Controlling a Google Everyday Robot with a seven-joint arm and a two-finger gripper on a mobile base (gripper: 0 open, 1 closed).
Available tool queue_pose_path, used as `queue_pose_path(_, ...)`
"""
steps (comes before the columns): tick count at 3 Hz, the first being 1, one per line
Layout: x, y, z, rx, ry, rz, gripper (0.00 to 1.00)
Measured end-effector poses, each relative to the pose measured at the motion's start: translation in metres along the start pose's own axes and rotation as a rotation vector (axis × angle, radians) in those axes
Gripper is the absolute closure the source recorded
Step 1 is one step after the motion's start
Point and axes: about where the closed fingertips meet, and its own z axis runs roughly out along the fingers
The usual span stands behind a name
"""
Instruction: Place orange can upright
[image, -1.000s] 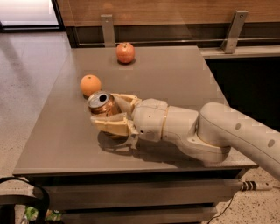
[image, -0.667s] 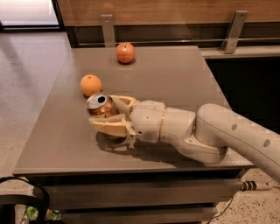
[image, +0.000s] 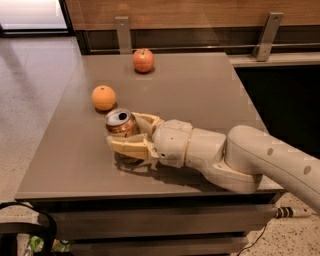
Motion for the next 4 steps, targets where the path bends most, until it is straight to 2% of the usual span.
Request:
queue_pose_path(1,-0.0014,-0.0001,-0.0002,0.001,0.0,0.0,1.0)
queue_pose_path(2,-0.0023,-0.0001,-0.0001,0.0,0.0,0.0,0.72)
queue_pose_path(4,-0.0025,0.0,-0.0001,0.0,0.0,0.0,0.26)
